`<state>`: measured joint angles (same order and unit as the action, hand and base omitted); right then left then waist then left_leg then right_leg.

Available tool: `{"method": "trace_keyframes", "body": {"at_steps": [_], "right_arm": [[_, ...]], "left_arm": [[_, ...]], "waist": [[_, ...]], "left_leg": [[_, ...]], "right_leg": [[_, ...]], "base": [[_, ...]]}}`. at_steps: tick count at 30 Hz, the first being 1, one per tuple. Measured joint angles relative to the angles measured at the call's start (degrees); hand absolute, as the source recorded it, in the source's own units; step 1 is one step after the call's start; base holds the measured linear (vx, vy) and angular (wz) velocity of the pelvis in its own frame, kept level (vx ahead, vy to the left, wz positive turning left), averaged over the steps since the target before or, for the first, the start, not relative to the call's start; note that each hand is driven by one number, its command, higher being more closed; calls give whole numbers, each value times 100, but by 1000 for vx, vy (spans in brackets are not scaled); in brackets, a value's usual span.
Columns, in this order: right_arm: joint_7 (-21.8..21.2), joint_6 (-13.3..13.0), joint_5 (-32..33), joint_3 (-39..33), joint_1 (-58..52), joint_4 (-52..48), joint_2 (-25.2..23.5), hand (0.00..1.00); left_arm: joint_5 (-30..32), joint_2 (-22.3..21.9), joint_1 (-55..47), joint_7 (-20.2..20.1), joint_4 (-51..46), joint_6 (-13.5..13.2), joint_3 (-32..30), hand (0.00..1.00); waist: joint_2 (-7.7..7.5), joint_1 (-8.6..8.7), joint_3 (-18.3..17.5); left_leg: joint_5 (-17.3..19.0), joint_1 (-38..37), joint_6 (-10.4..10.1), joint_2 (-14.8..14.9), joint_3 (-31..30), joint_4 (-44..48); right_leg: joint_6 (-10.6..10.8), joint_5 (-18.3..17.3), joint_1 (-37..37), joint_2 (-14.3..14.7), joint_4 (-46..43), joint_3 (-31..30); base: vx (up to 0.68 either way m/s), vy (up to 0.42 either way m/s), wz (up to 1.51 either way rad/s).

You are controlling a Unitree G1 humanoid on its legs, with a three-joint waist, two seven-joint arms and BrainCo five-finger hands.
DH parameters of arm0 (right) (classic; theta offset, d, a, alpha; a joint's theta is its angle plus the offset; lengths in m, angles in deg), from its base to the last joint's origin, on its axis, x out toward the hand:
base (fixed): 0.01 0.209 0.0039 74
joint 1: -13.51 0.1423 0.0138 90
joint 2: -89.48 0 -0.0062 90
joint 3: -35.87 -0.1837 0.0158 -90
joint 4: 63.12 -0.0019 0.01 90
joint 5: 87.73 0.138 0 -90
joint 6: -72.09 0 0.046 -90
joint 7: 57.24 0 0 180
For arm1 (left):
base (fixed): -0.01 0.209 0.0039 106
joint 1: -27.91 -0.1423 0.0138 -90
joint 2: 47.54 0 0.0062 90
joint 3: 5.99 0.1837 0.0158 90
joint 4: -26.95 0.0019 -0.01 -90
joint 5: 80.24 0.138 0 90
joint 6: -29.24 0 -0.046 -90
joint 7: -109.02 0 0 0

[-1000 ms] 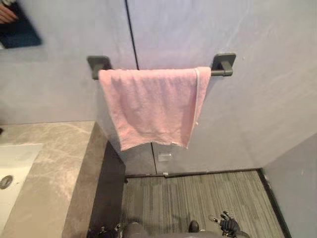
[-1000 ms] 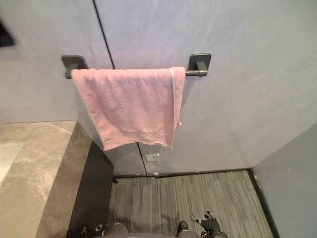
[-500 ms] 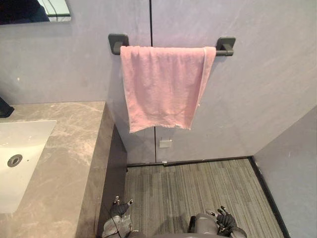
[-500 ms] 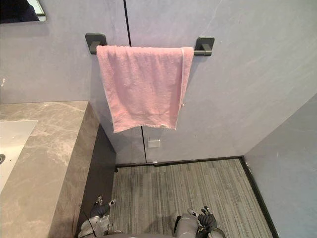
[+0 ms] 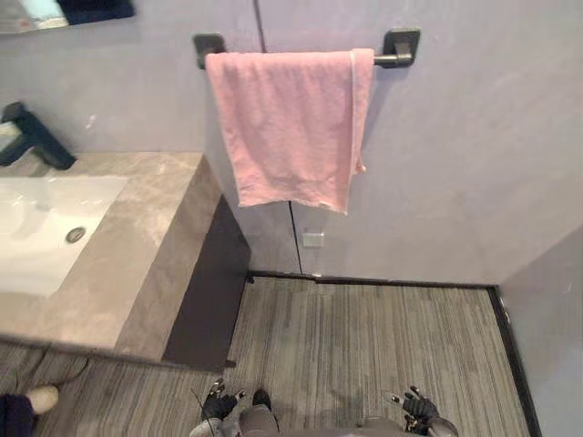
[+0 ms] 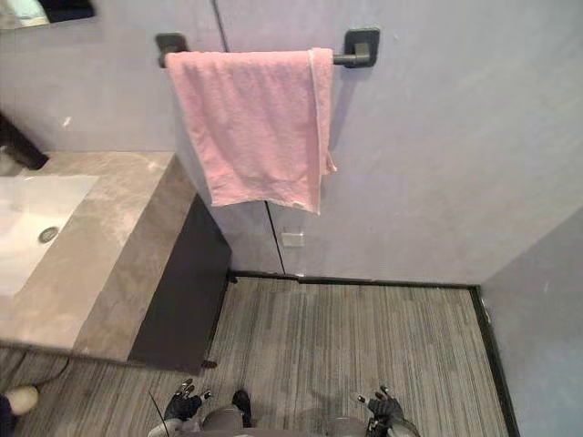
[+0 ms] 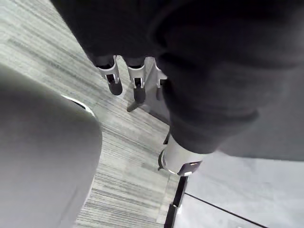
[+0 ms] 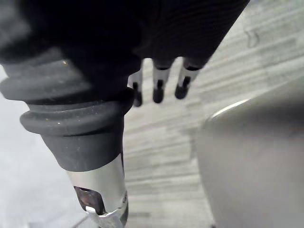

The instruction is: Organize washtable

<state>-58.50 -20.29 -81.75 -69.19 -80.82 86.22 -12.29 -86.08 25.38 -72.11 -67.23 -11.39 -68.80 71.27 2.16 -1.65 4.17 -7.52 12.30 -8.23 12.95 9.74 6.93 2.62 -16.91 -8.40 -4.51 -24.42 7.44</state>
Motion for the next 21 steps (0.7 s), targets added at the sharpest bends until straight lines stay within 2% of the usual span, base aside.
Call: {"method": "trace_keyframes", "body": {"at_steps": [1, 2, 3, 4, 6, 8, 9, 10, 11, 12, 13, 14, 15, 16, 17, 18, 19, 20, 21], "right_arm": [[5, -22, -51, 11, 51, -1, -5, 0], [17, -30, -111, 8, 61, -16, 1, 0], [94, -34, -188, -86, -23, -22, 26, 0], [106, -32, -198, -97, -58, -21, 46, 0], [122, -53, -202, -199, -244, -19, 111, 0], [125, -52, -200, -443, -279, -4, 94, 0], [125, -52, -198, -600, -311, -11, 81, 0], [124, -52, -195, -709, -323, -14, 124, 0], [120, -25, -193, -836, -328, 32, 19, 0], [89, 6, -149, -831, -527, 178, -136, 0], [101, -9, -138, -911, -549, 267, -208, 0], [106, -17, -134, -1000, -534, 277, -177, 0], [113, 20, -96, -1144, -546, 285, -103, 0], [113, 38, -78, -1297, -581, 312, -36, 0], [125, 35, -65, -1391, -585, 407, 35, 0], [140, 22, 46, -1457, -607, 491, -5, 0], [190, 6, 81, -1489, -625, 482, 32, 0], [230, -4, 86, -1486, -648, 454, 119, 0], [231, -5, 86, -1467, -659, 428, 159, 0]], "left_arm": [[-24, 31, 14, 25, 7, 1, 0, 0], [-35, 41, 20, 27, -13, 3, -32, 0], [-34, 119, 55, 26, -50, -2, -60, 0], [-34, 130, 54, 26, -53, -4, -60, 0], [-29, 113, 24, 24, -26, -2, -142, 0], [-19, 93, -16, 20, 36, 17, -194, 0], [-12, 36, -22, 17, 71, 28, -277, 0], [-2, -2, -13, 15, 61, 38, -309, 0], [8, 34, -30, 16, -23, 35, -311, 0], [11, 239, -16, 32, -70, 45, -316, 0], [21, 314, 28, 29, -25, 62, -333, 0], [25, 269, 77, 38, -39, 78, -308, 0], [36, 185, 150, 25, -9, 86, -245, 0], [43, 48, 252, 5, 7, 83, -125, 0], [58, -29, 280, 2, -16, 68, 8, 0], [106, -25, 253, 11, 2, 74, 43, 0], [152, -7, 215, 23, 1, 73, 89, 0], [198, -1, 153, 27, 15, 83, 117, 0], [211, 47, 108, 35, 25, 97, 107, 0]], "waist": [[-47, 87, 76], [-50, 87, 104], [-189, 115, 188], [-212, 116, 191], [-221, 93, 180], [-198, 176, 169], [-140, 262, 141], [-61, 322, 117], [-169, 389, 160], [-446, 477, -61], [-466, 475, -31], [-327, 419, 14], [-161, 472, 26], [26, 538, 15], [41, 588, -16], [-14, 626, -42], [37, 587, -44], [188, 584, 15], [246, 569, 2]], "left_leg": [[-71, 125, 135, 75, 372, 85], [170, 234, 282, 166, 628, 482], [739, 304, 684, 244, 909, 1562], [815, 285, 731, 261, 924, 1742], [1267, -114, 723, 611, 886, 2969], [1261, -543, 729, 886, 807, 3191], [953, -855, 780, 1087, 817, 2970], [950, -903, 665, 1076, 839, 2648], [1006, -890, 627, 784, 1027, 2197], [1066, -1129, 662, 496, 748, 1079], [1211, -1110, 764, 617, 932, 1594], [1319, -1140, 707, 862, 1095, 2046], [1236, -1184, 572, 1112, 1329, 2199], [959, -1323, 268, 1164, 1628, 1781], [1034, -1446, 15, 813, 1970, 1086], [1047, -1548, -27, 546, 2242, 691], [1137, -1629, -151, 421, 2280, 477], [1267, -1686, -192, 369, 2180, 385], [1371, -1696, -175, 387, 2031, 344]], "right_leg": [[-270, 82, 5, -53, 206, 411], [-332, 129, -11, -76, 205, 582], [-375, 167, 7, -280, 150, 934], [-387, 180, 28, -318, 150, 997], [-372, 339, 108, -438, 233, 1353], [-301, 495, 93, -501, 265, 1565], [-234, 589, 36, -574, 251, 1787], [-202, 621, 9, -620, 217, 1931], [-291, 688, -105, -715, 157, 2018], [-654, 894, -77, -343, 1100, 2154], [-402, 1124, -20, -406, 1285, 2341], [-448, 1245, -18, -387, 1244, 2639], [-471, 1273, -18, -472, 1172, 3012], [-445, 1290, -40, -696, 1002, 3436], [-383, 1373, -34, -1108, 731, 3815], [-488, 1498, 49, -1480, 519, 4056], [-602, 1632, 130, -1683, 311, 4133], [-627, 1698, 62, -1874, -54, 4125], [-356, 1550, 20, -1791, -70, 4014]], "base": [[-240, -138, 85], [-259, -89, 102], [-169, -48, 76], [-249, -35, 90], [-242, 58, 60], [-223, 219, 72], [-193, 253, 102], [-207, 237, 129], [-202, 82, 171], [-254, 3, 180], [-176, -66, 144], [-155, 162, 121], [-85, 263, 167], [-140, 459, 239], [-111, 479, 259], [-108, 604, 215], [-68, 506, 157], [-56, 386, 87], [-106, 228, 62]]}}
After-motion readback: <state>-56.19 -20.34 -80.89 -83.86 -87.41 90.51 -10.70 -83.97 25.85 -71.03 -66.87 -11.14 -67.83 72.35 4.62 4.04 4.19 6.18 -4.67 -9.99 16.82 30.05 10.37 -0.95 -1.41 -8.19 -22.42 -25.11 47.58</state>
